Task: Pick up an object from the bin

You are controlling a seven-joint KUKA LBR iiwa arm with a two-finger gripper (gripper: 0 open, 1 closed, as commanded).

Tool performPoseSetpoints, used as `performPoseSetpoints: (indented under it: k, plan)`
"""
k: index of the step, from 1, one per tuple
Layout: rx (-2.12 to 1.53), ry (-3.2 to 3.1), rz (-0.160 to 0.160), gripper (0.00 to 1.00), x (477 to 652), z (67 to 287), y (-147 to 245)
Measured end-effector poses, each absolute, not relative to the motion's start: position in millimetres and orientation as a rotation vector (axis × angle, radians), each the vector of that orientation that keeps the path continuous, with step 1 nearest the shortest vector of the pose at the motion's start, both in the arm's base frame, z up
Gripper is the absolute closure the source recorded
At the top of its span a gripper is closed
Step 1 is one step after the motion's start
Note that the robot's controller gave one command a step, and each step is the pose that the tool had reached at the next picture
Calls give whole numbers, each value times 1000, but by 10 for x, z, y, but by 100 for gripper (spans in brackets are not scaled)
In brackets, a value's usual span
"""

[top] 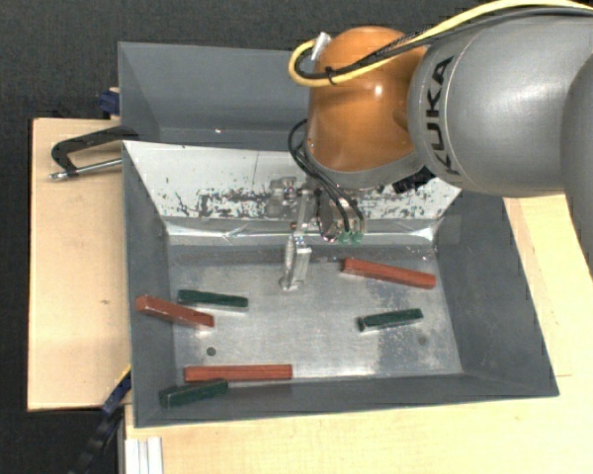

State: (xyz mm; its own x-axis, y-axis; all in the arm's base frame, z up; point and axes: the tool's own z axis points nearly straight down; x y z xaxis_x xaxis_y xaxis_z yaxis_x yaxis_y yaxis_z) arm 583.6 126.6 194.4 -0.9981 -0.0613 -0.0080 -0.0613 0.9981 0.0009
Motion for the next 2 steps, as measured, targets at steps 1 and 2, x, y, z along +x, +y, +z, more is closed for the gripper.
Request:
performPoseSetpoints:
  k: [1, 2]
  plan:
    - [-71, 3137, 3, 0, 5730, 1269, 1563]
    - [-411, 3109, 5, 100, 5942, 812, 1893]
